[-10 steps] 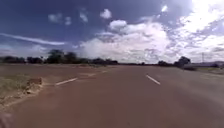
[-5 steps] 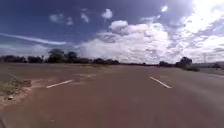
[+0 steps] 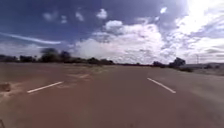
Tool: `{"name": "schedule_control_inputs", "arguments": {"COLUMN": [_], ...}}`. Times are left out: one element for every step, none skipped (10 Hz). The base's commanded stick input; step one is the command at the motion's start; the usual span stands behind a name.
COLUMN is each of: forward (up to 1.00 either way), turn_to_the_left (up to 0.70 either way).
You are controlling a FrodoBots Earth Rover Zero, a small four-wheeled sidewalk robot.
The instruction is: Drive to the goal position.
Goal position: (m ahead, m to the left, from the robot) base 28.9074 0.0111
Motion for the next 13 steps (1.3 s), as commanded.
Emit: {"name": "schedule_control_inputs", "arguments": {"forward": [1.0,1.0,1.0,1.0,1.0,1.0,1.0,1.0,1.0,1.0,1.0,1.0,1.0], "turn_to_the_left": [0.0,0.0,0.0,0.0,0.0,0.0,0.0,0.0,0.0,0.0,0.0,0.0,0.0]}}
